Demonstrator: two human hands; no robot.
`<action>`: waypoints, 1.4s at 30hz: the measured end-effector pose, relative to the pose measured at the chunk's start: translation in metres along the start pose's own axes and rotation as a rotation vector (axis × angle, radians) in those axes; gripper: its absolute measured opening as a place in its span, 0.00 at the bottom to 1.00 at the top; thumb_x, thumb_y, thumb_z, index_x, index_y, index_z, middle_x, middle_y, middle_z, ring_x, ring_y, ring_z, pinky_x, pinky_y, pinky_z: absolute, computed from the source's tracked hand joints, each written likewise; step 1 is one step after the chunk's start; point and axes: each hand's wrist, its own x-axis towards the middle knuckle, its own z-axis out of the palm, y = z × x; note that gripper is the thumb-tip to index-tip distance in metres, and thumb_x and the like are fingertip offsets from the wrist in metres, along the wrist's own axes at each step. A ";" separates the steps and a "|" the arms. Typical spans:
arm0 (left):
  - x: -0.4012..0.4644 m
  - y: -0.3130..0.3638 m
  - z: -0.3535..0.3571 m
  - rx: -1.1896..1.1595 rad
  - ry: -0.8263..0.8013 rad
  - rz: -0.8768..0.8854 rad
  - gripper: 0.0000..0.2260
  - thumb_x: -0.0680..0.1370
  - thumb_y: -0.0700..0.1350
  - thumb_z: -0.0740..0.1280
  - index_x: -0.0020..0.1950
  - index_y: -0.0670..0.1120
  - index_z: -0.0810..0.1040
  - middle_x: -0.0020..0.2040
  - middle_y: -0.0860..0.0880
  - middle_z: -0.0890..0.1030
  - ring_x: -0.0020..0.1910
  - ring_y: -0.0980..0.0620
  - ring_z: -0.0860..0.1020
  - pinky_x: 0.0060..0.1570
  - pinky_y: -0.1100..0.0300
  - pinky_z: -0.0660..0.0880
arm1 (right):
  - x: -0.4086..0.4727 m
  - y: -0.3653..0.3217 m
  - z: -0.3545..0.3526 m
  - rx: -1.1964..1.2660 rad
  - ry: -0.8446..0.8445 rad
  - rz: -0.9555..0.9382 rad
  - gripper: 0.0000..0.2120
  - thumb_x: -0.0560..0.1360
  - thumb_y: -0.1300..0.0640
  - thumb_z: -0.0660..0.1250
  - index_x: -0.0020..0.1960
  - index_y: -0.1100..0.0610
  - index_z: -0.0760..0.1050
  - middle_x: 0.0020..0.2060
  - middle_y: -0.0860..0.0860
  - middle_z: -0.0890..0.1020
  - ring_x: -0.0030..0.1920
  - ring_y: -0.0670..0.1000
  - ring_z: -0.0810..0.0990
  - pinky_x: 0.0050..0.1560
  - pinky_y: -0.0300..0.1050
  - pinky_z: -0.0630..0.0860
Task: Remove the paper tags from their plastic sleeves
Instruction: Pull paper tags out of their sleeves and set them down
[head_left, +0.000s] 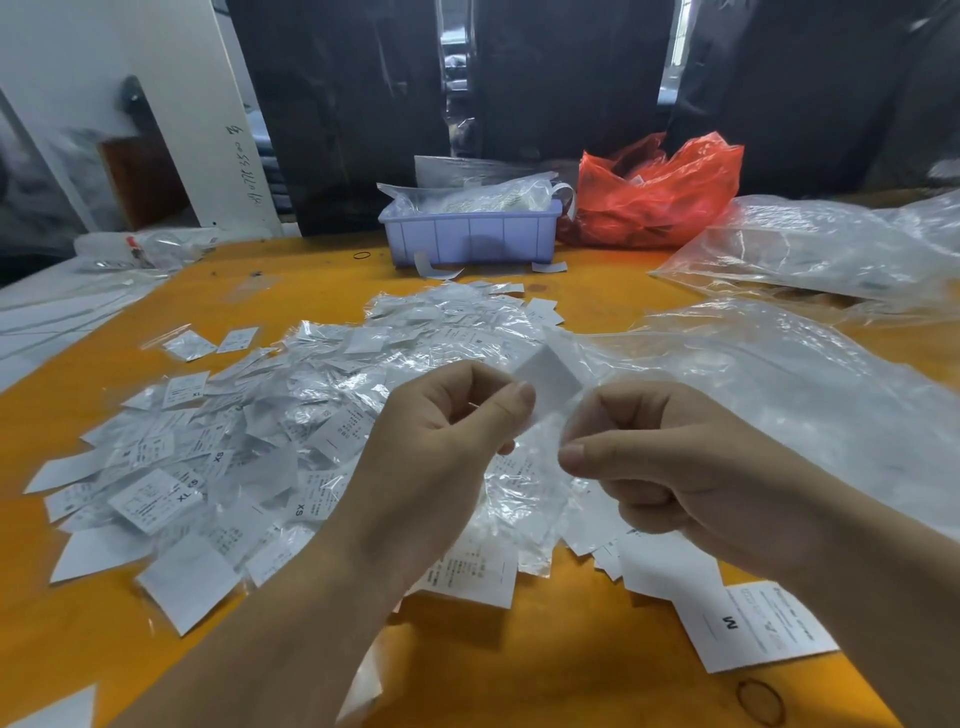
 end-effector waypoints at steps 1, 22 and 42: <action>0.000 0.001 0.000 0.006 -0.017 0.011 0.08 0.74 0.53 0.69 0.40 0.49 0.82 0.32 0.53 0.78 0.32 0.60 0.75 0.34 0.70 0.71 | 0.000 0.000 0.000 0.016 -0.016 0.010 0.07 0.67 0.55 0.74 0.41 0.57 0.79 0.29 0.53 0.58 0.27 0.49 0.54 0.23 0.38 0.56; 0.003 0.000 -0.001 -0.396 -0.148 -0.167 0.05 0.66 0.44 0.78 0.41 0.49 0.85 0.36 0.48 0.81 0.35 0.53 0.80 0.35 0.63 0.77 | 0.001 -0.003 0.000 0.411 0.130 0.003 0.09 0.61 0.56 0.75 0.32 0.56 0.75 0.29 0.50 0.67 0.24 0.45 0.58 0.20 0.34 0.55; 0.006 0.001 0.001 -0.514 0.020 -0.332 0.03 0.66 0.47 0.71 0.33 0.50 0.84 0.35 0.46 0.82 0.27 0.54 0.75 0.26 0.64 0.73 | 0.001 -0.002 -0.001 0.473 0.235 0.008 0.09 0.66 0.56 0.71 0.41 0.60 0.75 0.33 0.53 0.80 0.22 0.44 0.60 0.17 0.32 0.57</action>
